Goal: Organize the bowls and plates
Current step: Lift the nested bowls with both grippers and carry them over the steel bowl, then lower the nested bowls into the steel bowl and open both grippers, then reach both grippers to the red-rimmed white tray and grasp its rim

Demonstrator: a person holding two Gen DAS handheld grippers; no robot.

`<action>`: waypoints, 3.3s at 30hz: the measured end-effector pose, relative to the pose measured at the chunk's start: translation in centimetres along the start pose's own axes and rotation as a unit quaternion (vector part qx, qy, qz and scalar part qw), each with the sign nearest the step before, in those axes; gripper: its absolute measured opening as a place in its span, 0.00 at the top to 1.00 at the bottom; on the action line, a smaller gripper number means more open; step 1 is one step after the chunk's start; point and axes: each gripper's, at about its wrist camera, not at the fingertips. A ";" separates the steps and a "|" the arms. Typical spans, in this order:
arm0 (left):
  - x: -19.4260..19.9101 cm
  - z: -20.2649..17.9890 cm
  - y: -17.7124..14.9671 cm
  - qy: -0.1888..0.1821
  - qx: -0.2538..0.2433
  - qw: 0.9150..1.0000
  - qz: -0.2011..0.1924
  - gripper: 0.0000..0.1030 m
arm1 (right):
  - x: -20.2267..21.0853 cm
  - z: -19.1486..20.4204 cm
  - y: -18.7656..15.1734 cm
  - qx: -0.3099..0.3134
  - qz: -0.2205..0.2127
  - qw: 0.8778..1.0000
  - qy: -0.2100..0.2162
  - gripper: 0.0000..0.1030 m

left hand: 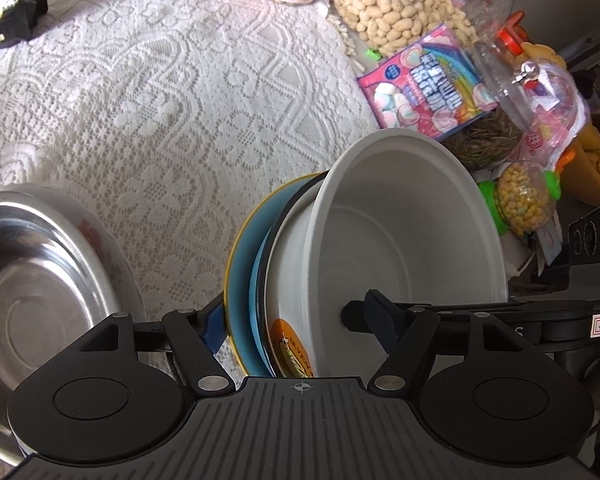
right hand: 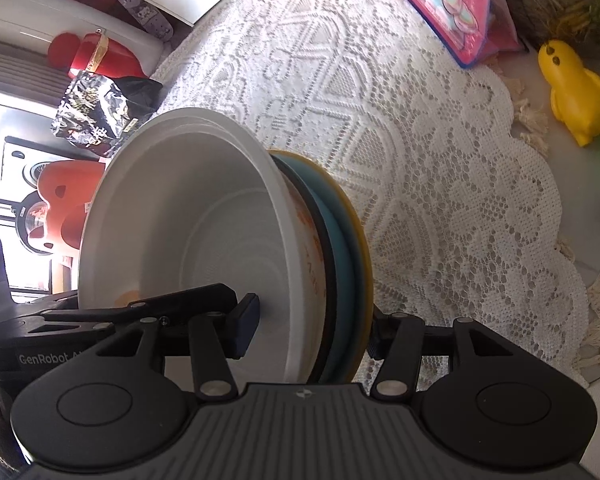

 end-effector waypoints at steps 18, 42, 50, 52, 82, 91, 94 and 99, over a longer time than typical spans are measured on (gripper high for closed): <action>11.5 12.4 -3.3 -0.008 0.086 0.993 -0.086 0.28 | -3.6 16.9 0.7 0.136 0.022 0.990 -0.003 0.48; 10.2 20.9 -4.2 -0.070 0.130 0.988 -0.051 0.31 | -11.0 24.2 1.9 0.178 0.117 0.969 -0.124 0.47; 10.3 21.3 -4.2 -0.053 0.128 0.989 -0.056 0.39 | -10.6 24.2 1.7 0.167 0.121 0.972 -0.116 0.47; 10.3 21.4 -4.2 -0.052 0.126 0.989 -0.056 0.40 | -10.3 24.3 1.6 0.169 0.119 0.971 -0.119 0.47; 15.9 20.8 -5.1 0.017 0.076 0.982 -0.169 0.59 | -5.2 28.5 -0.8 0.309 -0.062 0.931 -0.183 0.42; 14.7 20.5 -5.3 0.026 0.056 0.986 -0.156 0.59 | -8.3 23.2 -1.0 0.264 -0.008 0.937 -0.228 0.41; 14.6 20.5 -5.3 0.028 0.054 0.986 -0.158 0.59 | -8.4 23.0 -1.3 0.264 -0.007 0.938 -0.223 0.41; 14.6 20.9 -5.2 0.015 0.064 0.985 -0.158 0.62 | -7.9 24.2 -1.6 0.301 -0.025 0.925 -0.229 0.41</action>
Point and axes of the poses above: each gripper's, at about its wrist camera, not at the fingertips, and x roughly against the way its jaws point, z to its left, y to its top, and after that the axes turned 10 degrees about x, right-handed
